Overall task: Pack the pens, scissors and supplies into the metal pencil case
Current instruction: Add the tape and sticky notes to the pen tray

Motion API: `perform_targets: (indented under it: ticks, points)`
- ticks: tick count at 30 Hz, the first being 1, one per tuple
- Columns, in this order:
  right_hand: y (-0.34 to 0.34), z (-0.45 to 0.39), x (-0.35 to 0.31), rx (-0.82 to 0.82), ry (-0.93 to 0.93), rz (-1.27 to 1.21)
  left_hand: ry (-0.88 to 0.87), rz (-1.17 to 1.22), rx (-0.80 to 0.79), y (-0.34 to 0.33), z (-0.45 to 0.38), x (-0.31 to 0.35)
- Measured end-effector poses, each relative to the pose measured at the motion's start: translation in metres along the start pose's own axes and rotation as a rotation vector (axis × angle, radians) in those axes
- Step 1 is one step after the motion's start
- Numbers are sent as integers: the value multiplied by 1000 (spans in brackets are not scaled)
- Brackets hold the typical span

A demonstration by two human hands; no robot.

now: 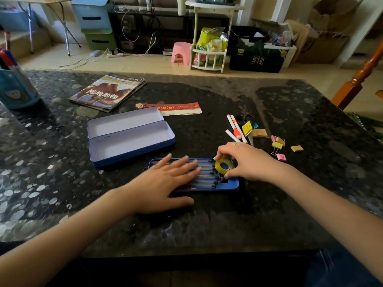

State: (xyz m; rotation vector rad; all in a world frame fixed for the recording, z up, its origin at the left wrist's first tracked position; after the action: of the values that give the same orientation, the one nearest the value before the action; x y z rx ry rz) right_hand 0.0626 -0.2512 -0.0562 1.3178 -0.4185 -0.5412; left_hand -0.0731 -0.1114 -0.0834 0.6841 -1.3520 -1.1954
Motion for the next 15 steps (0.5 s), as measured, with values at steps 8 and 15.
perform_targets:
  ticks: [8, 15]
  points:
    - [-2, 0, -5, 6, 19, 56, -32, -18, 31, 4, -6, 2]
    - [-1, 1, 4, -29, -27, -150, -36, 8, 48, 4, -5, 4]
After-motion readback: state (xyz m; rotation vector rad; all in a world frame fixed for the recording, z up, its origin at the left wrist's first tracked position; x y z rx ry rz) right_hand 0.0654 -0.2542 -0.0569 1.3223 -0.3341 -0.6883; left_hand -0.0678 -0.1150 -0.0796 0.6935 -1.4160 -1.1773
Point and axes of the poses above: each hand's wrist, its own z-axis away from the middle knuckle, its own y-axis out of the back of the hand, x = y × z, the point moved 5 cm from there along -z, towards the middle knuckle, and after that the axes turned 13 degrees about z, right-handed, at the moved point
